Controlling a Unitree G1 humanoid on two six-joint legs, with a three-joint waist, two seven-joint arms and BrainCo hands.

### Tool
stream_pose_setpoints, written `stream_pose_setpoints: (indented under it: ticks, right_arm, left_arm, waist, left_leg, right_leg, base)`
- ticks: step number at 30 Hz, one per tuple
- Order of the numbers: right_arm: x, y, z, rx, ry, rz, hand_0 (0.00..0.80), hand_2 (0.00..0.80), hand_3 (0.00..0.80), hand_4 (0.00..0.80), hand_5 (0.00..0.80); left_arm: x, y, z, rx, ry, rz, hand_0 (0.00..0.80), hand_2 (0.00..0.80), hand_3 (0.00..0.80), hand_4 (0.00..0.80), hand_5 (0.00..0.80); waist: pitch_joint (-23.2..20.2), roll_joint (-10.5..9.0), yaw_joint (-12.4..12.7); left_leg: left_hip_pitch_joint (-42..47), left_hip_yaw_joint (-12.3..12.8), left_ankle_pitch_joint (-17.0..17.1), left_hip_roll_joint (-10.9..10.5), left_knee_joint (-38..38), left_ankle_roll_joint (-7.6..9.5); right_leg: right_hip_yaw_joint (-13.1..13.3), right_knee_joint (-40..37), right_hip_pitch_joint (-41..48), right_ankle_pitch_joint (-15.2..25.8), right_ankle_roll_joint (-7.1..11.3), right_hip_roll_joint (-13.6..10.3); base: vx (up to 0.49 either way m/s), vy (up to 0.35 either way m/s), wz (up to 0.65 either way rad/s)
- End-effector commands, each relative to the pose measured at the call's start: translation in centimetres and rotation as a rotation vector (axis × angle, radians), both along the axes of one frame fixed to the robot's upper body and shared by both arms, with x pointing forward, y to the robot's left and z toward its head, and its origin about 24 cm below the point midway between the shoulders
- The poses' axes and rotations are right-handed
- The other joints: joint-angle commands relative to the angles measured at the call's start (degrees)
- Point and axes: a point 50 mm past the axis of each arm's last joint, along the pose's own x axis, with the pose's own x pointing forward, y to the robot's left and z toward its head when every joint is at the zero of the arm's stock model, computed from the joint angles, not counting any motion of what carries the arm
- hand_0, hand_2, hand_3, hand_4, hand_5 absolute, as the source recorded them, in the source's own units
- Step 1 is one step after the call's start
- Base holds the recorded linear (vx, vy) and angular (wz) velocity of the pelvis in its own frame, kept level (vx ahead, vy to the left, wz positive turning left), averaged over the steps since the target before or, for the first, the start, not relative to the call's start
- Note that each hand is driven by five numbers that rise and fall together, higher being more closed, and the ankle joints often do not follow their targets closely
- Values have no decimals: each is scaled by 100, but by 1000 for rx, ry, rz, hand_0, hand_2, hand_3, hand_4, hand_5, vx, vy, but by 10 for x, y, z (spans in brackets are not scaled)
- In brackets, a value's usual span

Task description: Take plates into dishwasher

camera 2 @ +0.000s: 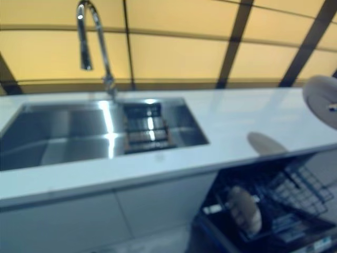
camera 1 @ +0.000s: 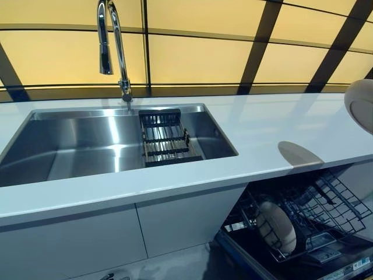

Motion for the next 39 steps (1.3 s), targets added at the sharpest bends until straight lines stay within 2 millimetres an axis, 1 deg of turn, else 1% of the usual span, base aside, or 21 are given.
stream_pose_setpoints:
  ticks: [1,4,10,17,25,30,35,39]
  right_arm:
    - [-24,-19,26,113,-131,-80,800,800,800,800,800]
    - [-29,-26,7,211,-111,-85,800,800,800,800,800]
    - [-38,-34,-27,290,-54,-101,800,800,800,800,800]
    - [-40,-35,-48,374,-22,-85,800,800,800,800,800]
    - [-30,-24,-79,445,-25,-45,800,800,800,800,800]
    - [-24,-20,-96,467,2,-39,800,800,800,800,800]
    - [-13,-12,-113,472,10,-39,800,800,800,800,800]
    - [-8,-9,-121,454,26,-52,800,800,800,800,800]
  left_arm:
    - [12,15,7,40,-17,-16,0,0,0,0,0]
    - [13,16,8,42,-17,-17,0,0,0,0,0]
    - [15,19,10,49,-18,-17,0,0,0,0,0]
    - [18,23,12,56,-20,-25,0,0,0,0,0]
    - [17,20,11,47,-21,-44,0,0,0,0,0]
    - [22,17,11,41,-28,-55,0,0,0,0,0]
    - [25,14,11,37,-34,-61,0,0,0,0,0]
    - [25,13,11,32,-38,-63,0,0,0,0,0]
  waist:
    - [7,-56,30]
    - [19,-51,-1]
    - [45,-14,-58]
    - [107,42,-77]
    - [144,100,-35]
    - [183,143,17]
    - [249,236,82]
    - [311,311,118]
  left_leg:
    - [254,-81,-746,-55,19,345]
    - [269,-31,-748,-45,19,346]
    - [283,33,-754,-33,19,356]
    - [255,43,-742,-40,19,356]
    - [252,27,-747,-44,19,369]
    - [249,-4,-739,-51,19,373]
    - [215,-66,-724,-73,19,370]
    - [196,-104,-711,-94,19,365]
  right_leg:
    - [-136,22,476,-524,420,78]
    - [-106,22,471,-510,415,87]
    - [-78,22,448,-492,412,91]
    - [-89,22,405,-472,402,83]
    - [-98,22,386,-477,395,75]
    - [-127,22,380,-480,385,59]
    - [-181,22,369,-490,367,25]
    - [-235,22,368,-500,353,-9]
  base:
    - [1,-13,-7]
    - [2,-16,-14]
    - [1,-11,-3]
    - [-1,-15,-1]
    - [0,-4,0]
    - [0,0,0]
    - [0,0,0]
    - [0,0,0]
